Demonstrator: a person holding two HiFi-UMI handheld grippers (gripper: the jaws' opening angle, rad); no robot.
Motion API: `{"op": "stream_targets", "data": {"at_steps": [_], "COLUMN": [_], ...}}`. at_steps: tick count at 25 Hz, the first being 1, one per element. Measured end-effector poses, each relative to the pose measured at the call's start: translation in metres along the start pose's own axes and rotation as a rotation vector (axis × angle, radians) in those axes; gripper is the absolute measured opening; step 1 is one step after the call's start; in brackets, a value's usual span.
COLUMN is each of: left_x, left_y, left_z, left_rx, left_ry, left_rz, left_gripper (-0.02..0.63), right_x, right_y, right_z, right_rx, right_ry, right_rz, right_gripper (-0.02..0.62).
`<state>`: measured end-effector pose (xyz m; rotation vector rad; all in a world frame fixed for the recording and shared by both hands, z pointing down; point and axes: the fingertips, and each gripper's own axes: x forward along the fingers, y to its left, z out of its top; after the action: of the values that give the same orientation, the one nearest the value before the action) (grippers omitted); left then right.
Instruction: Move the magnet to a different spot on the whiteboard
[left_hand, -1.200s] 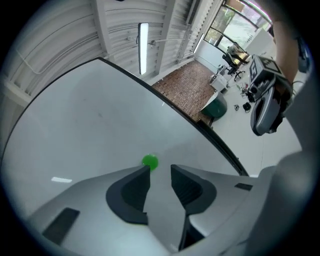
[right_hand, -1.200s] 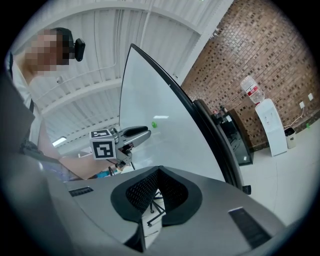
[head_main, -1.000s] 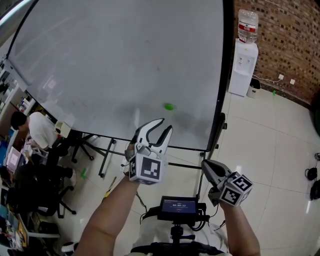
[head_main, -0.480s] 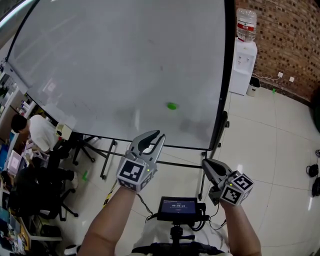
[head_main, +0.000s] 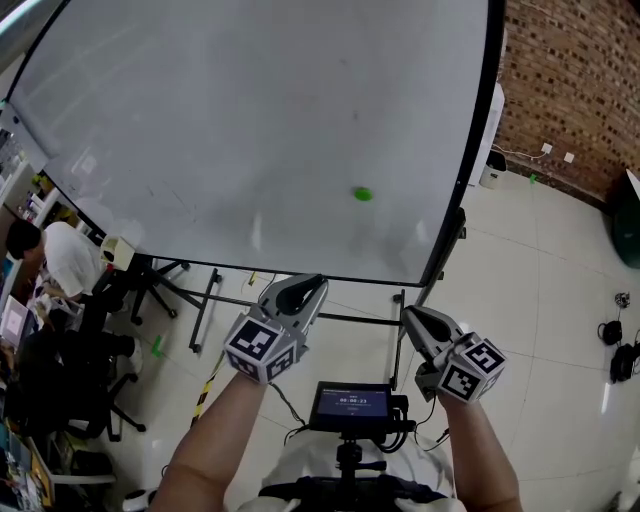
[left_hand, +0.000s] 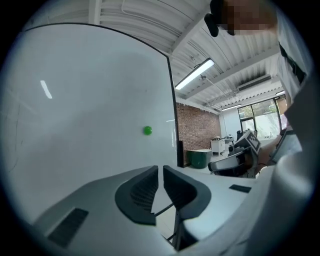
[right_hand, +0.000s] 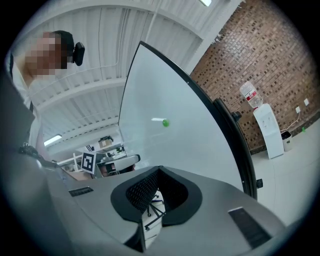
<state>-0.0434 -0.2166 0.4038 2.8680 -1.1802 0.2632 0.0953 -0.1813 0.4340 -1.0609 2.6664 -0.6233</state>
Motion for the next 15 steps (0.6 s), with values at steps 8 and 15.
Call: {"op": "stream_targets", "data": {"at_steps": [8,15], "left_x": [-0.063,-0.109], "left_y": [0.001,-0.003], "left_z": [-0.048,-0.070], "left_rx": [-0.122,-0.160], "left_ry": [0.054,0.065], "left_rz": [-0.058,-0.080], "left_gripper": [0.064,0.064], "right_x": [0.018,0.024], "right_y": [0.053,0.090], "right_z": [-0.023,-0.042], "right_rx": [-0.091,-0.089], "right_ry": [0.026,0.032], "right_rz": [-0.003,0.003], "right_gripper": [0.032,0.032]}}
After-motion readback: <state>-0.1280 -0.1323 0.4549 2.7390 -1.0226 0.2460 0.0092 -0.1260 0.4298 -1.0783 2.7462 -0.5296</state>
